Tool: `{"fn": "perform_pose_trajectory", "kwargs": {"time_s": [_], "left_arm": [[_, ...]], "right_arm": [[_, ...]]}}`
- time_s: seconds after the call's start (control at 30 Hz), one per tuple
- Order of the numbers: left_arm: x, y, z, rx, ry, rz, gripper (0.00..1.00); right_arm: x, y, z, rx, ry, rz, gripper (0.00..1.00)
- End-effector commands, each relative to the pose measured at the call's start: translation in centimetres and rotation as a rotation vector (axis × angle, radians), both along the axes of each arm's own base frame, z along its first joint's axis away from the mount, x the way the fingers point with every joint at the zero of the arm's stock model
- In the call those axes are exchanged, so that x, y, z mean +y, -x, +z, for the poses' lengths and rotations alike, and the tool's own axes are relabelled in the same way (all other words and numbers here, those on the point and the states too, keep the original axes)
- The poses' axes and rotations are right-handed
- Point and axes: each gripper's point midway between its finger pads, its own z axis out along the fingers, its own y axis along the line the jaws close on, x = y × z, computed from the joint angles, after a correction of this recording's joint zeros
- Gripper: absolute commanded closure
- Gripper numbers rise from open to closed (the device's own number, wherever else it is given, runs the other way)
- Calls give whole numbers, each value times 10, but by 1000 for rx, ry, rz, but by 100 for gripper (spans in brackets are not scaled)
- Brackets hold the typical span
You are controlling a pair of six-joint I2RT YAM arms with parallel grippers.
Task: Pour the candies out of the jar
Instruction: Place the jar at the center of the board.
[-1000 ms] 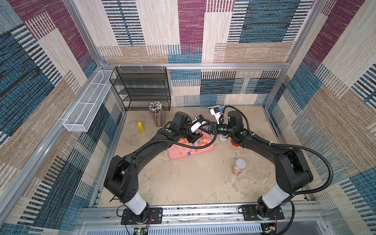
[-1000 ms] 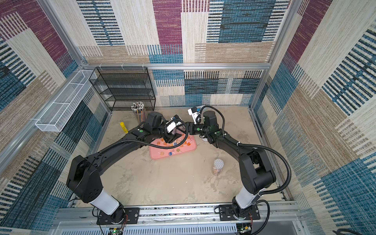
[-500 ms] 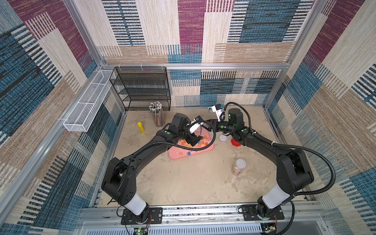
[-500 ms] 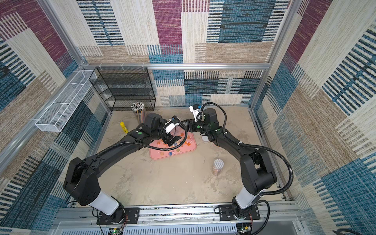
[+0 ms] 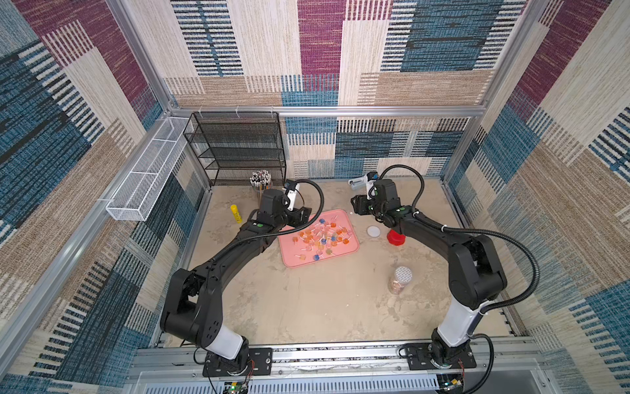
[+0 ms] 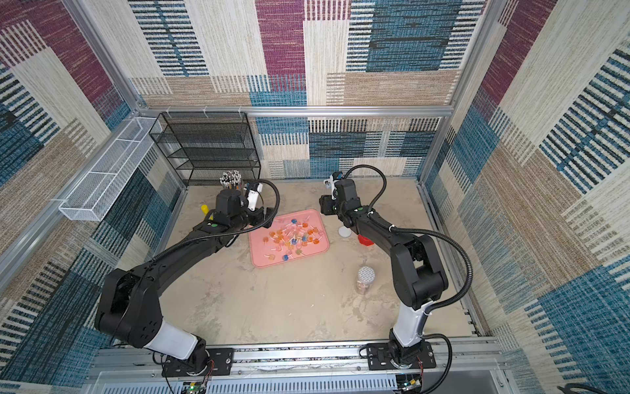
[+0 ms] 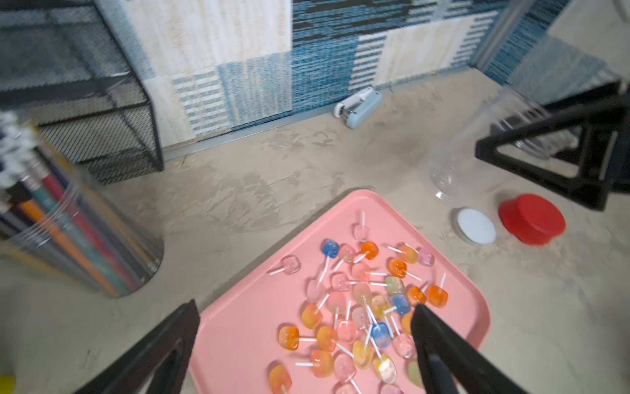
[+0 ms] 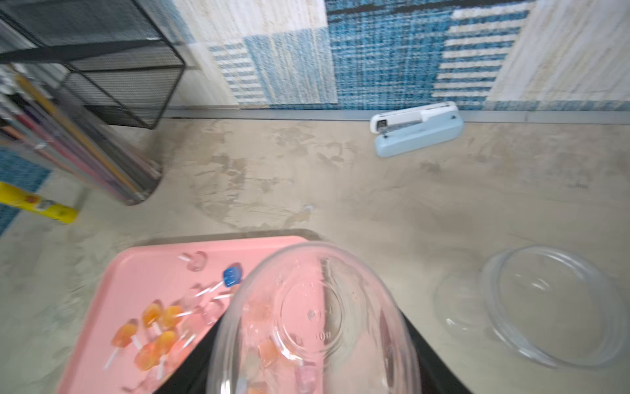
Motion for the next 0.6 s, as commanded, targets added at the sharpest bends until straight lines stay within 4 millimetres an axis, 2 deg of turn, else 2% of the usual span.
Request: {"fn": "perform_pose_trajectory", "kwargs": {"time_s": [0.0,0.23,0.4,0.57], "left_arm": [[11,-6,23,-55,73,97,1],[62,-1,21,-86,78,393,1],[60,8,36,-156,89,347,1],[60,9,35,-139,87,350,1]], "right_arm": [[-21,-15,-4,-42,111,-99,43],[-23,-30,-41,0,165,-126,43],[-22,-31,-55,21,156,-133,42],[-20,-32,-67,52,158,-129,38]]}}
